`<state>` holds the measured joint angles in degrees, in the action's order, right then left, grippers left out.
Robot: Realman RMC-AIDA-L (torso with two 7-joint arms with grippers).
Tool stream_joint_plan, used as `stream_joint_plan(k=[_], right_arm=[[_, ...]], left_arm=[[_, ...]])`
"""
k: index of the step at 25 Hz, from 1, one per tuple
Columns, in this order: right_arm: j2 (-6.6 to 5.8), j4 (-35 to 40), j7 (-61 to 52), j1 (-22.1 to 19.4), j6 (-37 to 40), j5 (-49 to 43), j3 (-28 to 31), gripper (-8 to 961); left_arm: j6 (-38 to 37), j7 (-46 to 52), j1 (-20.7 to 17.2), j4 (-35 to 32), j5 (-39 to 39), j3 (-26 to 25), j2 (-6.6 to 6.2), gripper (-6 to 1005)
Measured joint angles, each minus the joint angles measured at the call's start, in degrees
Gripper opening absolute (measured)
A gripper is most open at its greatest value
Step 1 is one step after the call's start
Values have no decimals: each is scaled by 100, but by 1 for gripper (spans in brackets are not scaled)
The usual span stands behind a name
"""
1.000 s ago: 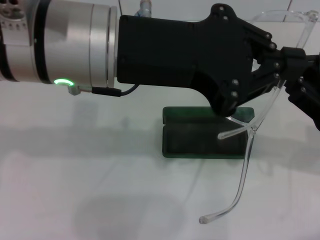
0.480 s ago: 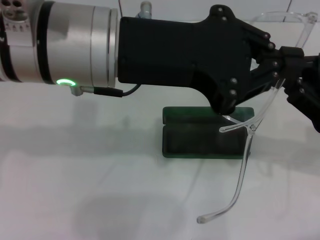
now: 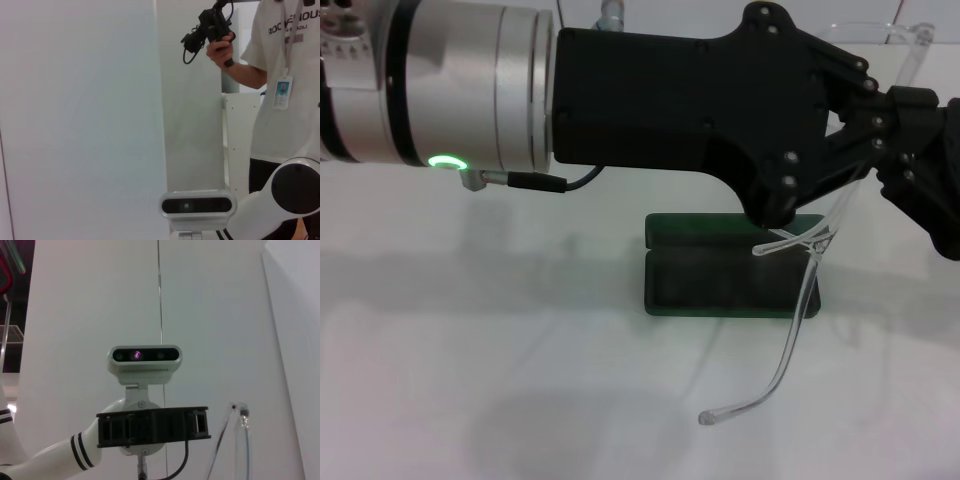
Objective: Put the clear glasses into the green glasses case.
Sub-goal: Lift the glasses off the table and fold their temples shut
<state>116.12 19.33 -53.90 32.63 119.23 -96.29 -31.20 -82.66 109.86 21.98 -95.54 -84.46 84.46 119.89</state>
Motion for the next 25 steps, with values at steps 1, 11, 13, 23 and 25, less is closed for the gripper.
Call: stream_joint_plan(k=[1,11,13,23,25], right_arm=[[2,0,2,12,-2,-2,-1,55],[6,-159,67,166,24,32,-170,55],[6,-164,78,172,40,34,-209,56],[6,-175,81,176,65,40,-290,56],[6,-175,82,175,66,41,-290,56]], left_arm=[[0,0,0,0,-3,0,0,48],[-5,-41,2,43,-48,9,-2,48],[-5,-76,27,109,-46,9,-1,48],[-3,-196,53,229,-13,10,-2,49],[5,-230,53,234,-13,9,1,49]])
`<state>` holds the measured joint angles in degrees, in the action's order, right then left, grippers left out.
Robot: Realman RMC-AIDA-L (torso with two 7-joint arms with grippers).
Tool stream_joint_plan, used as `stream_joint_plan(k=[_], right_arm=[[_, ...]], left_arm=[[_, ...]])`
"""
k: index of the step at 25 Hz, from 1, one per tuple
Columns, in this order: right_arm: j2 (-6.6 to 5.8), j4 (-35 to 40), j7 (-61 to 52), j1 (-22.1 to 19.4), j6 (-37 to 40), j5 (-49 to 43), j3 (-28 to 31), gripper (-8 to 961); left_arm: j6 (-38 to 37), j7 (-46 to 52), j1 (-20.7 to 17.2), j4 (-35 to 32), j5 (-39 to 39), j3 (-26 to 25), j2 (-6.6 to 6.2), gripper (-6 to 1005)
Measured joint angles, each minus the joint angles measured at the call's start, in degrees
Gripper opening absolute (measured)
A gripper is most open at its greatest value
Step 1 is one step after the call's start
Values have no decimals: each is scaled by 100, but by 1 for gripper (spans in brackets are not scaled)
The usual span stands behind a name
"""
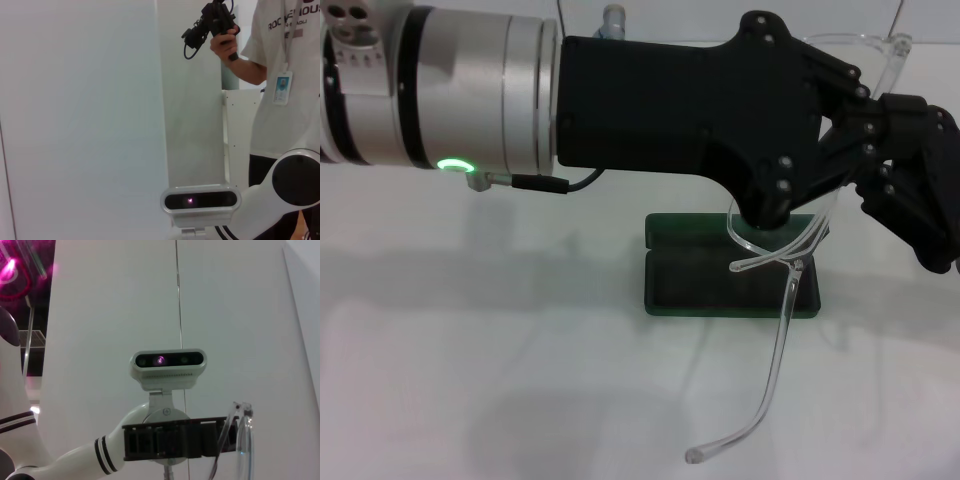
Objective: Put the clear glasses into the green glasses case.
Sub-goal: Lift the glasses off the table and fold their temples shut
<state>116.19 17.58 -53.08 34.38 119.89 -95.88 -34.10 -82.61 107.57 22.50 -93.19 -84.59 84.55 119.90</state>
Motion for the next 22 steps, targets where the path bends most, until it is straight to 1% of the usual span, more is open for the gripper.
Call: stream_joint_plan(k=[17,22], right_arm=[[0,0,28,-10,2,93,20,55],[-5,-54,166,-81,-42,156,54,55]], left_arm=[[40,-290,2,220,26,-52,24,50],[-77,-247,-1,192,267,-77,0,50]])
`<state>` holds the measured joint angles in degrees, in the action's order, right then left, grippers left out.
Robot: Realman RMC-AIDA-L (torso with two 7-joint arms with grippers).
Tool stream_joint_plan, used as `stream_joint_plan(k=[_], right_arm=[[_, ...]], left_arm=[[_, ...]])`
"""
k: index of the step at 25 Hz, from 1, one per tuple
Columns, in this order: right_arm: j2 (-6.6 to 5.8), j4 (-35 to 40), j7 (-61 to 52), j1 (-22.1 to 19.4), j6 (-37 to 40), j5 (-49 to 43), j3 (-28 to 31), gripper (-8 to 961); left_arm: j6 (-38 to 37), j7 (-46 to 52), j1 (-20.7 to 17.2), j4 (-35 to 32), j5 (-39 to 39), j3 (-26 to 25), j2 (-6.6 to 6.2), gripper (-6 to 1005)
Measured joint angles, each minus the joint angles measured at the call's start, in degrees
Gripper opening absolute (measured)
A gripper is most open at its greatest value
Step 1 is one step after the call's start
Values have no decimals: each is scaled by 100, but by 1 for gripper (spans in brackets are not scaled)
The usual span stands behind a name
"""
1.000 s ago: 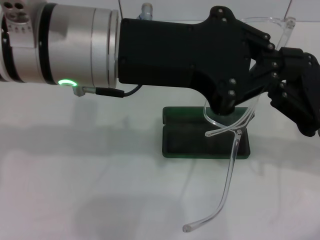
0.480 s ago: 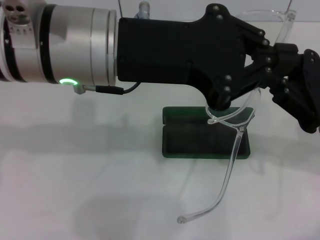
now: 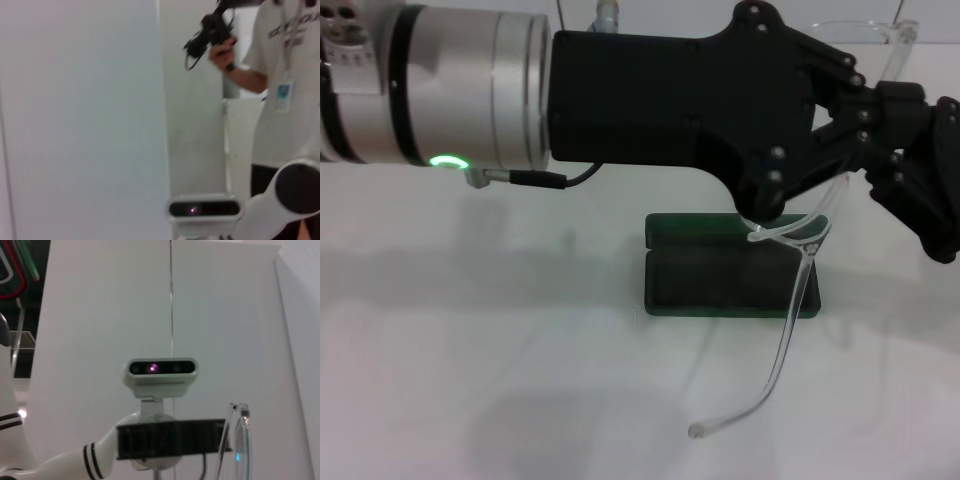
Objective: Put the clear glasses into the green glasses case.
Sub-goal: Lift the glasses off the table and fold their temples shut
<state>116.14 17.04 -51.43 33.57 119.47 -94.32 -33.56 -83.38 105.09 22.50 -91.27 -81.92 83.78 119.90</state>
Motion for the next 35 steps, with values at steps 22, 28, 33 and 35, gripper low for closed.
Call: stream_joint_plan(k=[22,28,33,35], right_arm=[[-19,578,-696,-1049,409,2831,-267,54],[-18,536,-737,-997,399,4278,-1536,54],[-12,482,-657,-841,383,4534,-1743,53],[-10,368,-584,-777,380,4520,-1746,53]], left_arm=[[-1988,-112,-153,1145,60,-1776,-37,51],[-2208,-364,4,1683,-118,-1251,-37,51],[-2218,-675,154,1931,268,-624,-5,52],[-2214,-938,171,1975,571,-469,-4,52]])
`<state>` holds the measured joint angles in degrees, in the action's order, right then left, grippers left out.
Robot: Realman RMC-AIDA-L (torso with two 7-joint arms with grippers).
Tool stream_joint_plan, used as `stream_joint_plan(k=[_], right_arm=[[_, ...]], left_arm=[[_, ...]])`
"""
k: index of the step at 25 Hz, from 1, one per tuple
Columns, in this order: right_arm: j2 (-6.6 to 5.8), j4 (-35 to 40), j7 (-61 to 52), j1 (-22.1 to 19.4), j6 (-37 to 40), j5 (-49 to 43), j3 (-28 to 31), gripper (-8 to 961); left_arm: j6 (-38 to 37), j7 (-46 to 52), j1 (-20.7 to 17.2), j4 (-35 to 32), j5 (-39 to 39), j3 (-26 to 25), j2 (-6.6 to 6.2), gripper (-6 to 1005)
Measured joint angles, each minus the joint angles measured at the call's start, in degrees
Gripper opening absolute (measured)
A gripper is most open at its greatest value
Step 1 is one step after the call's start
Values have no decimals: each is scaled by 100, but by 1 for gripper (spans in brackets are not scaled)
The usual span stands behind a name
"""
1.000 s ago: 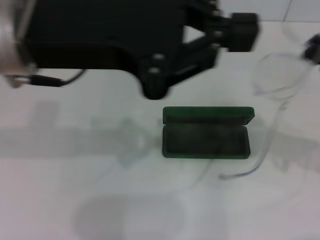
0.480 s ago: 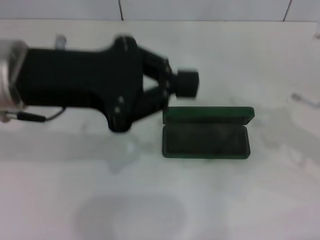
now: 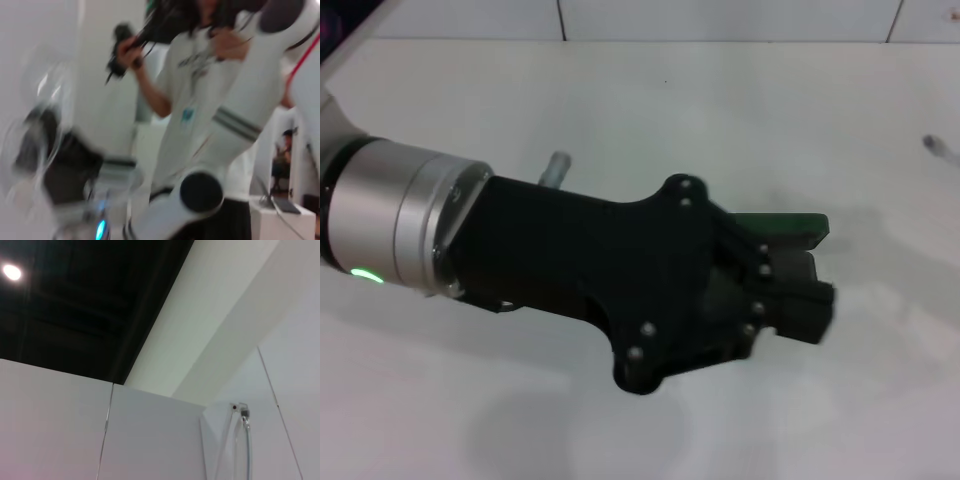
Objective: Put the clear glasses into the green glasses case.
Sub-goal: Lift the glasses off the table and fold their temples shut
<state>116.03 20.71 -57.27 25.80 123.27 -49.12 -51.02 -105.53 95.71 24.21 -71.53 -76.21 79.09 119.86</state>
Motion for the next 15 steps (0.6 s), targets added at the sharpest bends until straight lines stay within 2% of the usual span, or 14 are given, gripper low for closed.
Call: stream_joint_plan(k=[8,15], right_arm=[[-2,-235,218,65,-12,-6,-200,53],[14,-411,428,98,-14,-10,-341,53]], left_arm=[[8,-602,210,407,797,105,9,52],[27,-849,414,564,1103,373,14,52]])
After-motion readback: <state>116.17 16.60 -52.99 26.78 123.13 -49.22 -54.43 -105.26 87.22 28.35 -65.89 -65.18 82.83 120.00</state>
